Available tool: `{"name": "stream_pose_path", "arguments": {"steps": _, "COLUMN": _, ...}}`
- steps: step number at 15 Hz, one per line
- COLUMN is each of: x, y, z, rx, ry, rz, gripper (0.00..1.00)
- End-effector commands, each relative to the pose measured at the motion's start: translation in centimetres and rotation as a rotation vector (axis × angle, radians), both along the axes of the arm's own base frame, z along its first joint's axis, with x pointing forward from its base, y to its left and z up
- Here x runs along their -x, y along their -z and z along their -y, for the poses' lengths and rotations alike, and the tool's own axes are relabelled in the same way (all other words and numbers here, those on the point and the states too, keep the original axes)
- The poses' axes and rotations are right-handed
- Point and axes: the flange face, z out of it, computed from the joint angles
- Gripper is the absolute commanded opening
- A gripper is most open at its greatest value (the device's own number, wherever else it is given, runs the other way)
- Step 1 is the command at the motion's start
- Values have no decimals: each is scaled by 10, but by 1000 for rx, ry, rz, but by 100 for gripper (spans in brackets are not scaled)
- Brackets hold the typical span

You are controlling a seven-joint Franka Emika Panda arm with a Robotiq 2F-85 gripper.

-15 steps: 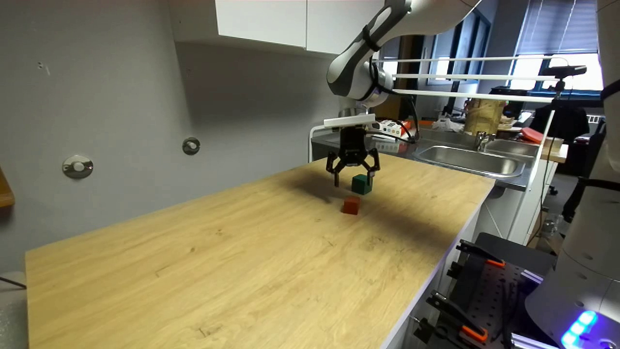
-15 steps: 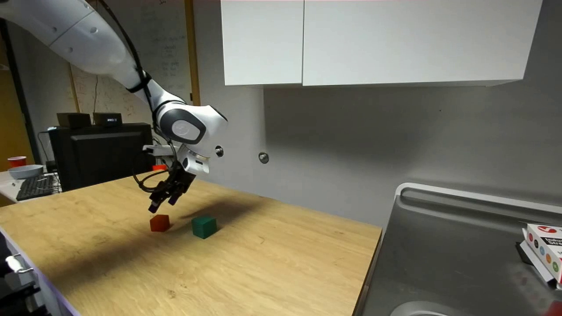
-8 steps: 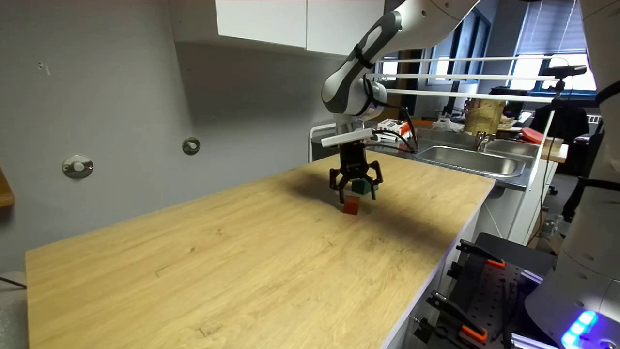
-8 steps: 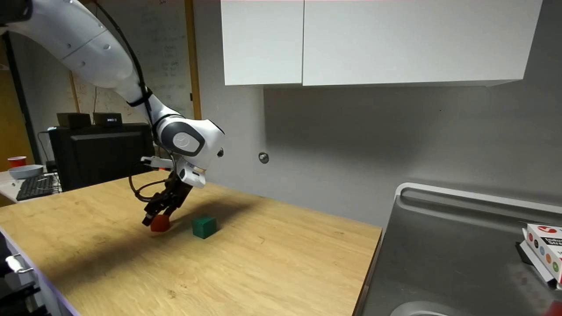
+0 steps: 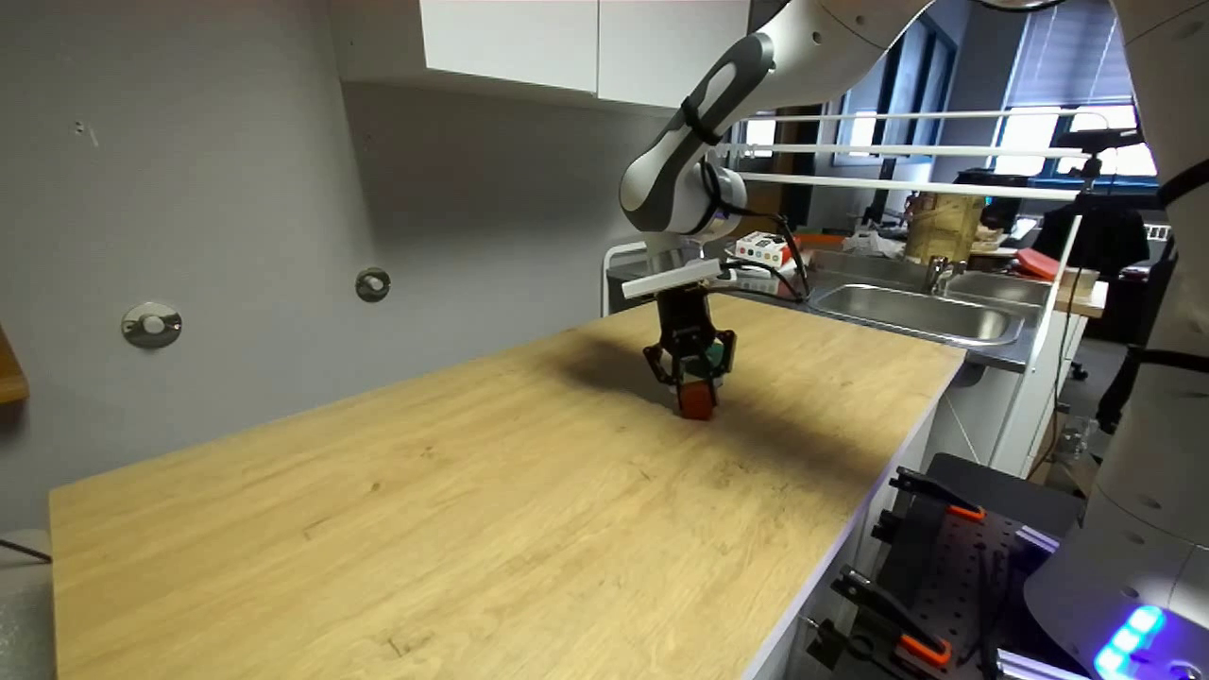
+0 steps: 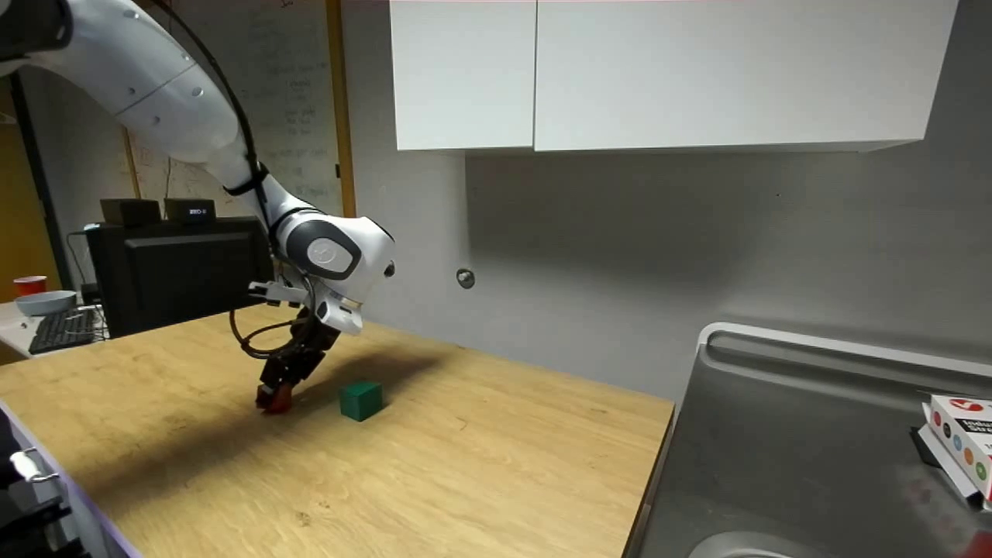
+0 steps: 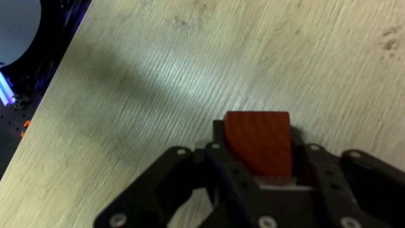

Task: Place the orange block on top of the green block

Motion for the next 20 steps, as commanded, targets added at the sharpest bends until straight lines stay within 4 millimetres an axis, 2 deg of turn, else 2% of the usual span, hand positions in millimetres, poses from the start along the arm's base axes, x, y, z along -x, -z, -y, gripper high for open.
{"name": "stream_pose_path", "arguments": {"steps": 1, "x": -14, "y": -27, "z": 9, "rx": 15, "ry": 20, "rz": 39, "gripper": 19}}
{"name": "stream_pose_path", "arguments": {"steps": 6, "x": -35, "y": -74, "z": 65, "rx": -13, "ry": 140, "rz": 154, "gripper": 19}}
{"name": "stream_pose_path", "arguments": {"steps": 9, "x": -41, "y": -87, "z": 96, "rx": -26, "ry": 223, "rz": 202, "gripper": 19}}
{"name": "stream_pose_path", "arguments": {"steps": 14, "x": -34, "y": -80, "z": 137, "rx": -28, "ry": 316, "rz": 207, "gripper": 19}}
{"name": "stream_pose_path", "arguments": {"steps": 20, "x": -23, "y": -60, "z": 163, "rx": -27, "ry": 368, "rz": 169, "gripper": 19}}
